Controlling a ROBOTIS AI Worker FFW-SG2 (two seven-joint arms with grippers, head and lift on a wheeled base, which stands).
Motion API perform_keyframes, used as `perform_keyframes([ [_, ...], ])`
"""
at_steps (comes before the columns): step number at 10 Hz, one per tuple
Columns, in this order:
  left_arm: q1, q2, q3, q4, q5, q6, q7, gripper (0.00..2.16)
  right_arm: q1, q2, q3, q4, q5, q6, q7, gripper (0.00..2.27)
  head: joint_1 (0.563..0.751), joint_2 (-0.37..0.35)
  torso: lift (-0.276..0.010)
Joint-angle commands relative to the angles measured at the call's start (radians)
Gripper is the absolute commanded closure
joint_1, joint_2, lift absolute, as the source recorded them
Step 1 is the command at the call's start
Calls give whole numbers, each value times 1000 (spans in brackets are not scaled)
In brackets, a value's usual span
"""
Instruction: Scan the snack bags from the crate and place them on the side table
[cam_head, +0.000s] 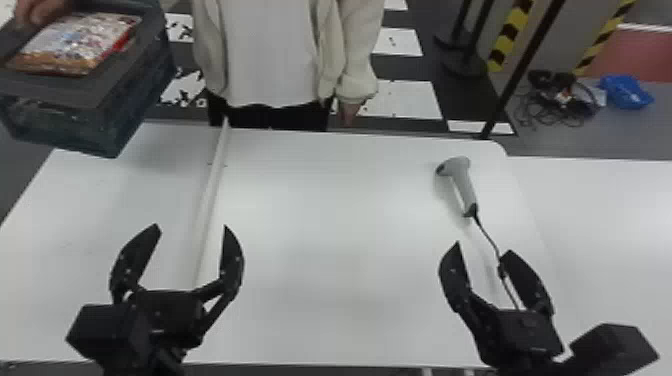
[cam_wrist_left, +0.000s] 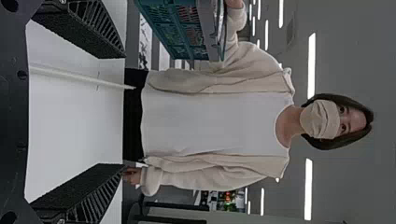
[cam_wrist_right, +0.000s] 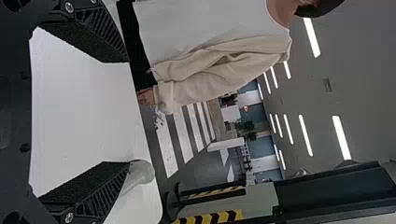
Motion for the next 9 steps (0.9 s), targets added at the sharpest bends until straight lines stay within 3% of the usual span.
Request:
perform_keyframes([
  [1,0,0,1,0,0,0,0,26,2,0,0,0,0,0,0,90,695,-80,-50],
  [9,0,0,-2,0,0,3,-1,26,0,0,0,2,-2,0,0,90,695,-83,-50],
])
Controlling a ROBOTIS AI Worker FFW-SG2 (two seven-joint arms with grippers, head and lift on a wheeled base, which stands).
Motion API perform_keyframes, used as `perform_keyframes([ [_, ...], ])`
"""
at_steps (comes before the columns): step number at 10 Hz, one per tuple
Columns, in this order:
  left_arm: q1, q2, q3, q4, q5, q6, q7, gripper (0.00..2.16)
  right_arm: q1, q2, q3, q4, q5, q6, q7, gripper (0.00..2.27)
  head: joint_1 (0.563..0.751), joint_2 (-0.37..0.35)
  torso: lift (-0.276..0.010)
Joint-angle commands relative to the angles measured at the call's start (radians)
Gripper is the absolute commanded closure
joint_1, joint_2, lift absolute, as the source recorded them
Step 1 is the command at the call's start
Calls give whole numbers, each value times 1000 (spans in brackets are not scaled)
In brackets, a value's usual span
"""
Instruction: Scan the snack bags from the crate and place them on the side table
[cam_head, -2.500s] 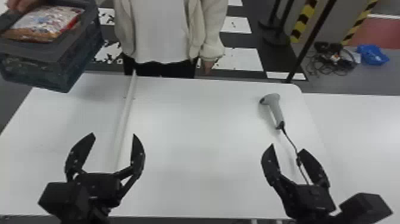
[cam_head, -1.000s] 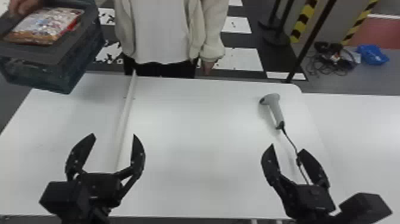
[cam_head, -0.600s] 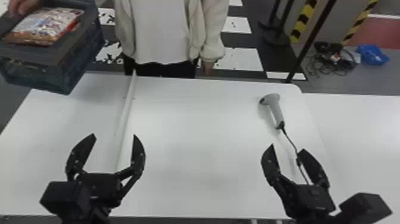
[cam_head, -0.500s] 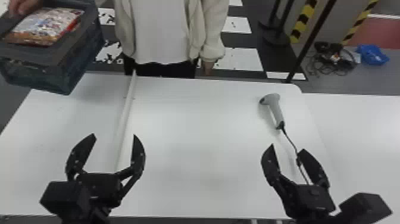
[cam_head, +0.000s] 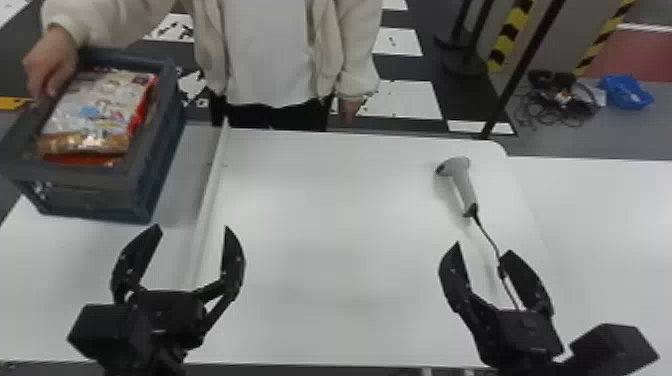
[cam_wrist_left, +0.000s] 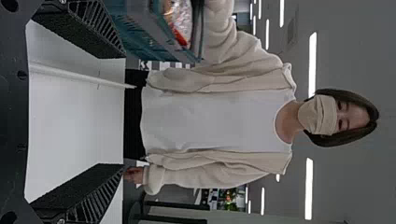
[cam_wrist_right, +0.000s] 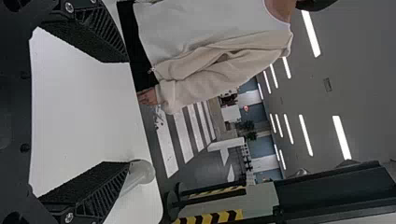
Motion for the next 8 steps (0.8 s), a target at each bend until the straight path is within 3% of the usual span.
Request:
perform_keyframes([
  [1,0,0,0,-1,0,0,0,26,0,0,0,0,0,0,0,90,695,-83,-50],
  [8,-3,-2,15,-6,2,-15,9,16,1,-2,0,-1,0,0,0,90,695,-80,-50],
])
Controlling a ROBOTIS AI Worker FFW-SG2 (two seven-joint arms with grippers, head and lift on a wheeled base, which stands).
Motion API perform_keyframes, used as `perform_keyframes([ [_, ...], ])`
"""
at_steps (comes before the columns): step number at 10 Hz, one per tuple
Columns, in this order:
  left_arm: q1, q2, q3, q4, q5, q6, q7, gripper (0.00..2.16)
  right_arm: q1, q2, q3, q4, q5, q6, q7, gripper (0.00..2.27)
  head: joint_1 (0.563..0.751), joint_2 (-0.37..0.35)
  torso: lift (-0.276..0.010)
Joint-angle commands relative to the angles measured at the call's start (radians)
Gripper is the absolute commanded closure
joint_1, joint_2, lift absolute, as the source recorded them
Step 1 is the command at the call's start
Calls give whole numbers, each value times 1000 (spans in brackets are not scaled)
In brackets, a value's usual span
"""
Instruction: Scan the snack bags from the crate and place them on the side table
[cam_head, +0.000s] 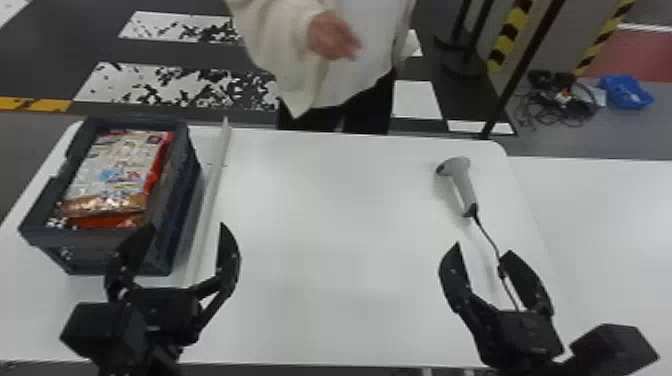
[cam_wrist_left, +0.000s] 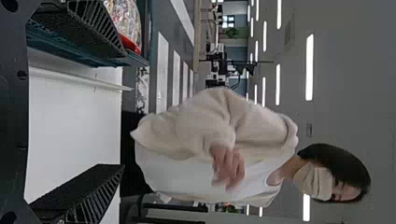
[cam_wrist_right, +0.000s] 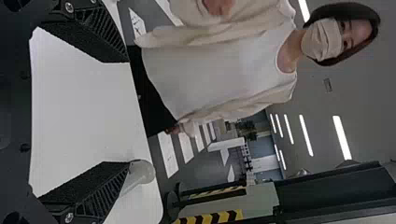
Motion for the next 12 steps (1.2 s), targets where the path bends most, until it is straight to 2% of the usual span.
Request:
perform_keyframes([
  [1,-2,-3,9,-6,0,-14,11,16,0,0,0,0,0,0,0,90,695,-73,-50],
  [3,-15,-4,31,-24,0,-23,20,9,0,-2,0,0,0,0,0,90,695,-58,-50],
  [4,-31,-6,55,-52,0,45,2,9,2,-2,2,0,0,3,0,90,695,-49,-50],
  [6,-83,-9,114,-103,16,253,-54,9,3,-3,2,-2,0,3,0,90,695,-27,-50],
  [7,-110,-10,143,-118,22,336,-57,6,2,-9,3,-2,0,9,0,90,695,-8,-50],
  [10,-218,-15,269,-139,103,563,-124,6,-21,-29,11,0,-2,46,0,90,695,57,-50],
  [12,-285,-17,322,-124,126,670,-155,-1,-26,-40,17,0,-3,52,0,90,695,115,-50],
])
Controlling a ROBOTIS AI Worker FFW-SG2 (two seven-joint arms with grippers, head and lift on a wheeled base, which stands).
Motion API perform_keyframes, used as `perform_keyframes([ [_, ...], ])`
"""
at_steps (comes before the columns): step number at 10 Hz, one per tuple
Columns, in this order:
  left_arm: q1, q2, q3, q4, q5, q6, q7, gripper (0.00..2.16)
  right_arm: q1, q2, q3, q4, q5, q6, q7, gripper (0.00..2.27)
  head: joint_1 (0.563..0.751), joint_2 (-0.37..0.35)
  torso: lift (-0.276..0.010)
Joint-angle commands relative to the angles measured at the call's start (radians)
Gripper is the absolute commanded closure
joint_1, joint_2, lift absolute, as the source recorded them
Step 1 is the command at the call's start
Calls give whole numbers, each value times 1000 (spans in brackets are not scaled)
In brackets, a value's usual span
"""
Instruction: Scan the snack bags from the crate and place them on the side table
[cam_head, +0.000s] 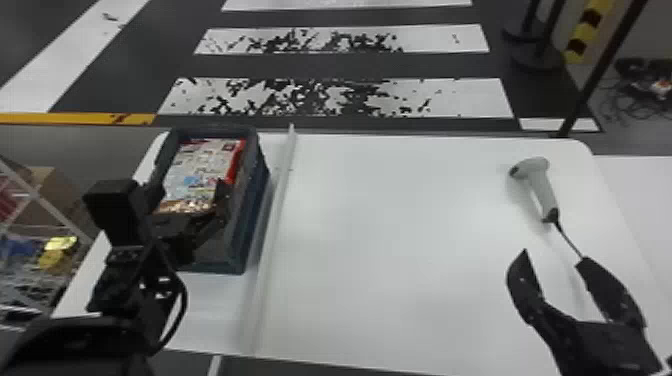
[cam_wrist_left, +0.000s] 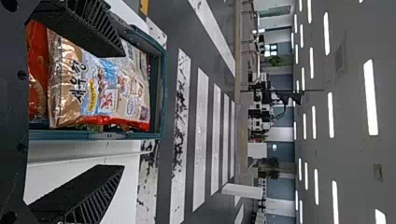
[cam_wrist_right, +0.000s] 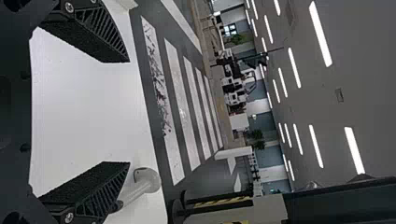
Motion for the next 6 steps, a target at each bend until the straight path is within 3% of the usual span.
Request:
perform_keyframes([
  [1,-50,0,31,25,7,65,-14,-1,-1,-2,5,0,0,1,0,90,695,127,-50],
  [6,-254,2,103,214,-6,179,-75,-2,-1,-2,18,0,11,20,1,90,695,194,-50],
])
